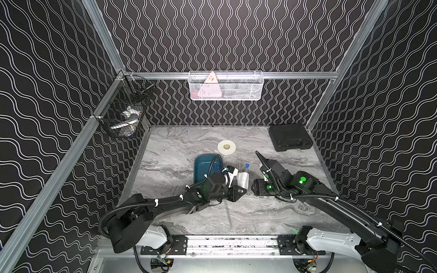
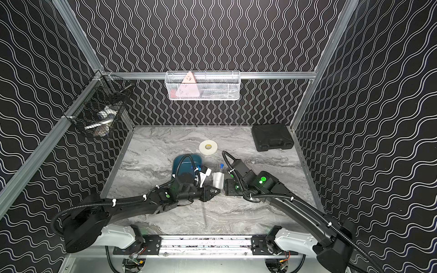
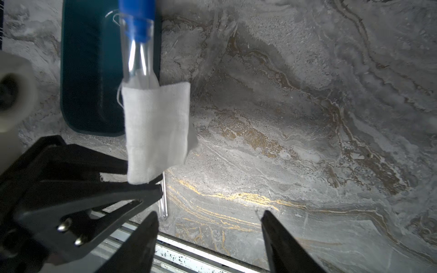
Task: Wipe the exteriors of test tubes
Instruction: Place the cleaning item in the test tube, then wipe the dirt from the test tube.
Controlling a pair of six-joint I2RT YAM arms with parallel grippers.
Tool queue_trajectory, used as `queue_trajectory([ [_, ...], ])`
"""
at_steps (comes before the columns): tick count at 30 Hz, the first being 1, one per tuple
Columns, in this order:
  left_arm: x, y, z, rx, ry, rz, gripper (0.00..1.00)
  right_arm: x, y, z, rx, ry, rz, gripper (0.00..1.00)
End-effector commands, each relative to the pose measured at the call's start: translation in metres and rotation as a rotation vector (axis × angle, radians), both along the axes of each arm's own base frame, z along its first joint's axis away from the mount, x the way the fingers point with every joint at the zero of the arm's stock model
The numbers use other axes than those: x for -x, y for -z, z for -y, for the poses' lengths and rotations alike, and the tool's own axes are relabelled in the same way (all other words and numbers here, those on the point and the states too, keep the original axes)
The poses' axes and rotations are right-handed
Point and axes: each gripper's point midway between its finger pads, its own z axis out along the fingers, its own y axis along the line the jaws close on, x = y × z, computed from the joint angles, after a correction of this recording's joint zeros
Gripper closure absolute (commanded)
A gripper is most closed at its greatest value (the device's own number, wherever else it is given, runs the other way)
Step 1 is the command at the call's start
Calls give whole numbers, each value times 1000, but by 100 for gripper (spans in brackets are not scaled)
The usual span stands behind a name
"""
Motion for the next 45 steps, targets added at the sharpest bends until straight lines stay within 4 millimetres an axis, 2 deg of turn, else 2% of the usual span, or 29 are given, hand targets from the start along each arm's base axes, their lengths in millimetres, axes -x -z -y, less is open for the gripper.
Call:
queue_trajectory([
  [1,-3,-6,0,-8,2,34,82,-3,-12,9,-14,49,40,19],
  [4,-2,-6,0,-15,8,38,81,-8,-22,1,-118,47,61,16],
  [8,-1,-6,1,-9,15,31,81,-25,-27,-24,-295,65,56,17],
  [12,-1,-7,1,2,11,28,81,-38,-25,-57,-424,42,32,26],
  [16,1,-8,-1,2,10,29,81,-48,-14,-72,-480,57,20,41],
  [19,1,-10,-3,-2,9,34,81,-52,-6,-76,-503,65,24,55],
  [22,2,-10,-3,-2,9,33,81,-55,7,-71,-480,96,30,68],
  [25,2,-12,-3,10,7,30,81,-57,13,-70,-493,112,42,75],
  [29,3,-13,-1,30,11,19,81,-65,7,-71,-522,93,104,78],
  [37,3,-18,1,64,9,7,81,-98,-20,-64,-562,52,170,79],
  [41,3,-18,1,70,4,5,81,-94,-20,-73,-588,-5,151,80],
  [45,2,-18,2,74,-1,4,81,-73,-5,-83,-619,-51,88,80],
])
